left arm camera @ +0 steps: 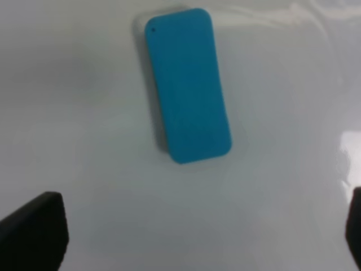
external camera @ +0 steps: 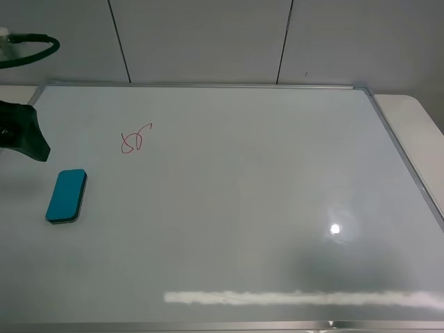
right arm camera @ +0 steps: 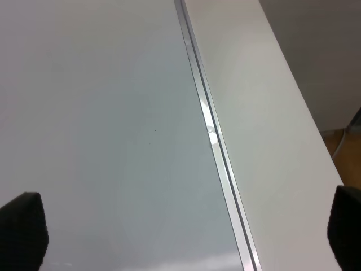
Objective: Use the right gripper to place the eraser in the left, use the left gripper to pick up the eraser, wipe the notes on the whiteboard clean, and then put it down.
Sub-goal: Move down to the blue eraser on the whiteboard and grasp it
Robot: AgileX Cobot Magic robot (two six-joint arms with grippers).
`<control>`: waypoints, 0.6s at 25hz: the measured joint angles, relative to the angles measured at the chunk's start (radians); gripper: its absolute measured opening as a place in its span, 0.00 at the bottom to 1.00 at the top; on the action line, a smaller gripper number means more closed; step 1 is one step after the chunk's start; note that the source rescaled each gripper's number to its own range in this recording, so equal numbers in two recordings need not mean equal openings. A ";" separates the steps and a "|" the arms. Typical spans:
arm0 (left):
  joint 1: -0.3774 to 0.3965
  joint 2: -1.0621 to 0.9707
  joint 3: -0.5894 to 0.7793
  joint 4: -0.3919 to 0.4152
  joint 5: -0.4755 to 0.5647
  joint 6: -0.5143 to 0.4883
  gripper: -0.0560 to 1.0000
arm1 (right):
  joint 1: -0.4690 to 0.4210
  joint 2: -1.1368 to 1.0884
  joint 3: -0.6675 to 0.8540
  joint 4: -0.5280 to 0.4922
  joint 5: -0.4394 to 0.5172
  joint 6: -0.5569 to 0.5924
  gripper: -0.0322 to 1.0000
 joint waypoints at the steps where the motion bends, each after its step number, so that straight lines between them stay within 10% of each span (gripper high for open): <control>1: -0.007 0.030 -0.005 0.003 -0.010 -0.011 1.00 | 0.000 0.000 0.000 0.000 0.000 0.000 1.00; 15: -0.011 0.316 -0.013 0.009 -0.211 -0.067 1.00 | 0.000 0.000 0.000 0.000 0.000 0.000 1.00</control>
